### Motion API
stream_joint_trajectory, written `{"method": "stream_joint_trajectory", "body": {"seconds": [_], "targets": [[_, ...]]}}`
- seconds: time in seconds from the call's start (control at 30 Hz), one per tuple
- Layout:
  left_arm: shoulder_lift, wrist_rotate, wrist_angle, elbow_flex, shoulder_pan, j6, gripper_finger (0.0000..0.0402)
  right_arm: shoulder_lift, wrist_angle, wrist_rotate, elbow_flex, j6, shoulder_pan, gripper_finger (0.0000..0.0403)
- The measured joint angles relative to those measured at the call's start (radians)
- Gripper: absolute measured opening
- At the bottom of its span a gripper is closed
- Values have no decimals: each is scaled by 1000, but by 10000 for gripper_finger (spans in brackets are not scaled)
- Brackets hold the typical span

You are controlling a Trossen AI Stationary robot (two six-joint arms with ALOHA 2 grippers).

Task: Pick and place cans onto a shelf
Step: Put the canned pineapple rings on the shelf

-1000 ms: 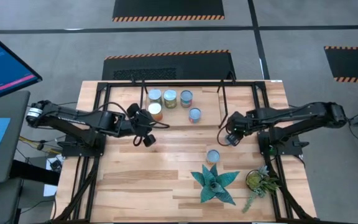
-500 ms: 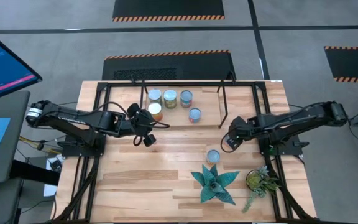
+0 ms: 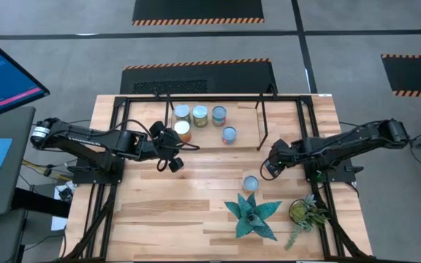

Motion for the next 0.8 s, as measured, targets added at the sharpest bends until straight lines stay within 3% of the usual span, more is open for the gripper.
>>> {"method": "stream_joint_trajectory", "body": {"seconds": [0.27,0.53,0.8], "targets": [[0,0,27,0,0,-2,52,0,-5,-26,-3,23,0,151],[0,1,25,0,0,-3,52,0,-5,-71,-1,59,0,18],[1,1,24,0,0,-2,52,-40,-104,-100,112,32,45,6]]}}
